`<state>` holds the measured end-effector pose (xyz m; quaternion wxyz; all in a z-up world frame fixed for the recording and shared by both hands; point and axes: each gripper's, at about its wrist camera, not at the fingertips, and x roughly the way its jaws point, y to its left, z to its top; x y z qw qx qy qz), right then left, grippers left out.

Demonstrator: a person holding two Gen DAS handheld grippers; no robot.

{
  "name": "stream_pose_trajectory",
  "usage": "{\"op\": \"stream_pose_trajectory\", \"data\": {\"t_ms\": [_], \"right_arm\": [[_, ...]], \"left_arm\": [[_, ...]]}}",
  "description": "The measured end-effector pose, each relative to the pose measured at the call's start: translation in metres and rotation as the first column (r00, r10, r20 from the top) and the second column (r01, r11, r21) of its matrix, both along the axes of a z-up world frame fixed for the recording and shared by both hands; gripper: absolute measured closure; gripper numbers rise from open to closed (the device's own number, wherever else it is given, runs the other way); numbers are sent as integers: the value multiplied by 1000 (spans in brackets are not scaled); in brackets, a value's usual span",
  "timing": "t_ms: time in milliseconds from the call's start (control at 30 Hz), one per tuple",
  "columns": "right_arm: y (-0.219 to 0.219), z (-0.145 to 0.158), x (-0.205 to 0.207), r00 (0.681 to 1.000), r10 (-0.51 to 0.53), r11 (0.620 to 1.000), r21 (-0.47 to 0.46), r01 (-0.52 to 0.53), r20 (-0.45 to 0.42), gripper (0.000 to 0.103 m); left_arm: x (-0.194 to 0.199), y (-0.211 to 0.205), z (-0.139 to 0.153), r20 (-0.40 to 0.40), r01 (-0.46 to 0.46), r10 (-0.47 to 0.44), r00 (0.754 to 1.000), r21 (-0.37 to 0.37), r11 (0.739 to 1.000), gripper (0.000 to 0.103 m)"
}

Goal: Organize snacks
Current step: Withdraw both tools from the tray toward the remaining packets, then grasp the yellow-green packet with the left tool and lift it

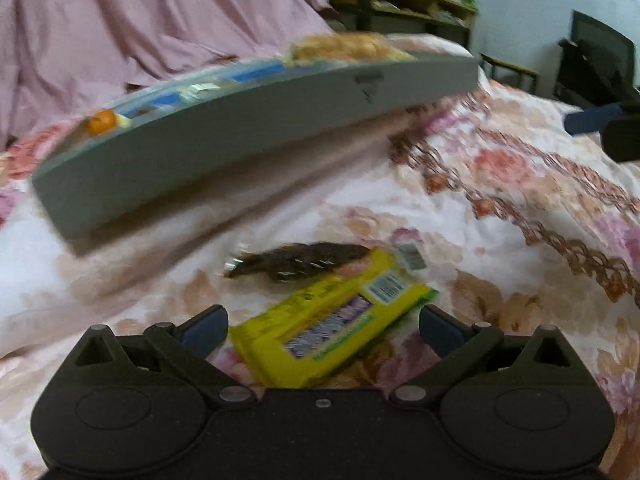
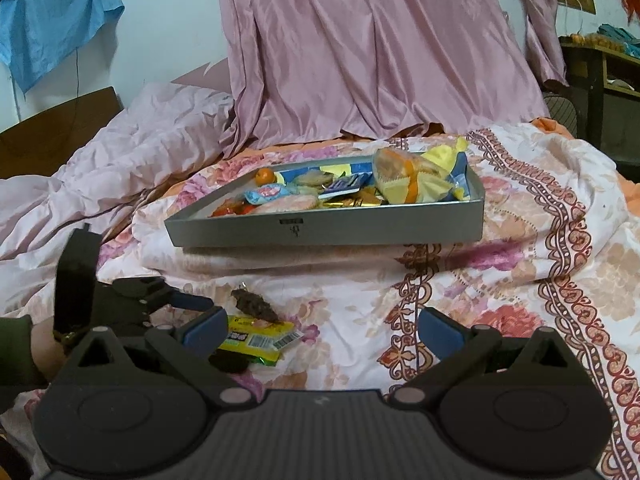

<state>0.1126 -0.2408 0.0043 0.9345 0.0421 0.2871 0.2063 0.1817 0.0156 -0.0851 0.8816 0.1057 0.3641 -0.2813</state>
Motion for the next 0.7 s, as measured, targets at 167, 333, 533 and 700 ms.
{"op": "stream_pose_trajectory", "data": {"t_ms": [167, 333, 533, 700], "right_arm": [[0, -1, 0, 1000, 3, 1000, 3, -3, -7, 0], [-4, -2, 0, 1000, 0, 1000, 5, 0, -7, 0], [-8, -4, 0, 1000, -11, 1000, 25, 11, -20, 0], [-11, -5, -2, 1000, -12, 1000, 19, 13, -22, 0]], "left_arm": [[8, -10, -6, -12, 54, -54, 998, 18, 998, 1], [-12, -20, 2, -77, 197, -196, 978, 5, 980, 5], [-19, -34, 6, -71, 232, -230, 971, 35, 972, 4], [-10, -42, 12, -74, 238, -239, 968, -15, 971, 3]]}}
